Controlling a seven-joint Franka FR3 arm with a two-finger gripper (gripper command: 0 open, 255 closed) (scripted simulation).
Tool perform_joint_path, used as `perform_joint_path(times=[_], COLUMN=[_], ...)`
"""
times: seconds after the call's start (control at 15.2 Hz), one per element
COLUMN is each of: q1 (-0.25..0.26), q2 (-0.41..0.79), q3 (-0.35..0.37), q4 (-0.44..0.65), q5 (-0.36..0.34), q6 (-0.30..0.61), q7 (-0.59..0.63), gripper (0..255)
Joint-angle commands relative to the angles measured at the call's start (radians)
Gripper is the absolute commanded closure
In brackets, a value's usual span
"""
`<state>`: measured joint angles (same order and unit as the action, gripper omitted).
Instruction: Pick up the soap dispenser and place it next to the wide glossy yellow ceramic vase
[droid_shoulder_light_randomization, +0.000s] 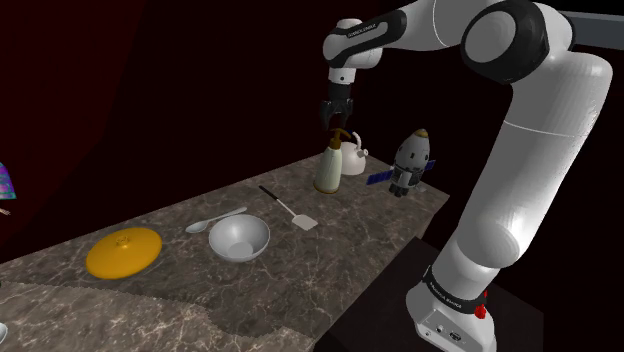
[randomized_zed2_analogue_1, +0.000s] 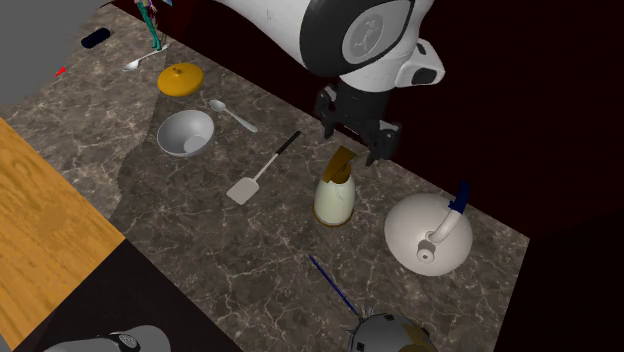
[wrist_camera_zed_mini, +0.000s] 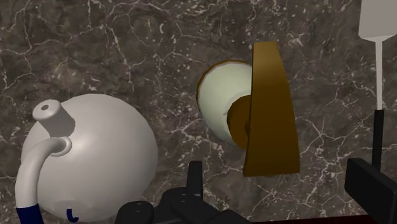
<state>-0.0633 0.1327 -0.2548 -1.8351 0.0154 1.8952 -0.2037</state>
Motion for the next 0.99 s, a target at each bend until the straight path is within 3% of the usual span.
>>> perform_joint_path(times=[0.0,0.66,0.73,0.92], q1=[0.0,-0.001,-0.001,-0.001], q2=[0.007,0.014,0.014,0.014], q3=[0.0,0.0,0.0,0.0], q4=[-0.017,-0.044,-0.044,-0.044], q5=[0.002,0.004,0.004,0.004], q6=[0.024,0.058,0.058,0.058], q7=[-0.001,-0.003,-0.003,-0.003], gripper=[0,0,255,255])
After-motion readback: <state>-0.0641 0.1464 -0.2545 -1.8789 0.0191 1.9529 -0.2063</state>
